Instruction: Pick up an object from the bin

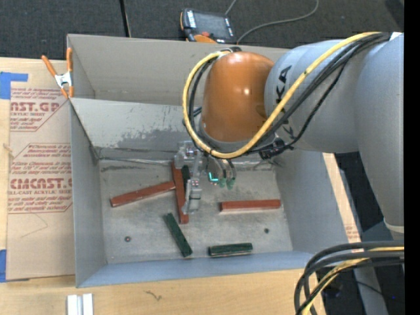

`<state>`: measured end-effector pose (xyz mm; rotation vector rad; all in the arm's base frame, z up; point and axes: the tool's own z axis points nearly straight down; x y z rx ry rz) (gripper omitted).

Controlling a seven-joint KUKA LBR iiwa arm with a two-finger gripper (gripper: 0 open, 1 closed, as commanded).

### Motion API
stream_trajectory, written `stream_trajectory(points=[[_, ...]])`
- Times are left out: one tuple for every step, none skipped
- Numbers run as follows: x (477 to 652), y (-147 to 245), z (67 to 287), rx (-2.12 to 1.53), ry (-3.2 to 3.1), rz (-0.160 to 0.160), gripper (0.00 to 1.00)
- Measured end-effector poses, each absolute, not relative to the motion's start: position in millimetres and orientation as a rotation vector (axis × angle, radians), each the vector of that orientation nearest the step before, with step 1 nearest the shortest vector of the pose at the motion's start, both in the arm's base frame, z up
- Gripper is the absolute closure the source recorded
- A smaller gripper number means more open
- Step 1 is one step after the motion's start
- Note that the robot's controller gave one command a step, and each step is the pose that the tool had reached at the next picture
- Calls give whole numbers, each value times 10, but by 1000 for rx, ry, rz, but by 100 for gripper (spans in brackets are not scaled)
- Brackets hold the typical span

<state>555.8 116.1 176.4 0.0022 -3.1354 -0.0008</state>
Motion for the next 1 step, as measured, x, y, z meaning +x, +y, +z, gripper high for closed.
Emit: stream_trajectory(points=[[5618,1456,676,436,-3107,-1,0]])
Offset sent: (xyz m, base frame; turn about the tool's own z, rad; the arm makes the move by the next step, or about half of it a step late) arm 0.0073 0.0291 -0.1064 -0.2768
